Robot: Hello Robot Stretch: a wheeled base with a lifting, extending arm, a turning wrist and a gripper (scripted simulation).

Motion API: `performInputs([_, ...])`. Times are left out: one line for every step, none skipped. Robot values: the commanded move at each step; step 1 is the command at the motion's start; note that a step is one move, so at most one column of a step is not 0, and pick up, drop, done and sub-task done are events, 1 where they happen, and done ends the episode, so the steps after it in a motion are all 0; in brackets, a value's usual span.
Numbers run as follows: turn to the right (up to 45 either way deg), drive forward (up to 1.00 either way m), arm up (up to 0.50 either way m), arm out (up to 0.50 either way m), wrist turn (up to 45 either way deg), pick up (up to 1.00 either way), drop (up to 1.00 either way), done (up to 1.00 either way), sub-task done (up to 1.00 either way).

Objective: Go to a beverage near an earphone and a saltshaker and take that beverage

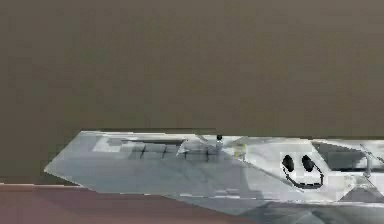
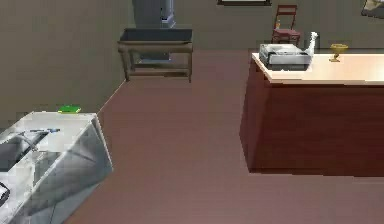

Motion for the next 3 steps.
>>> performInputs([-45.0, 0.0, 0.0, 0.0, 0.0, 0.0, 0.0, 0.0, 0.0])
performInputs([-24.0, 0.0, 0.0, 0.0, 0.0, 0.0, 0.0, 0.0, 0.0])
performInputs([-3.0, 0.0, 0.0, 0.0, 0.0, 0.0, 0.0, 0.0, 0.0])
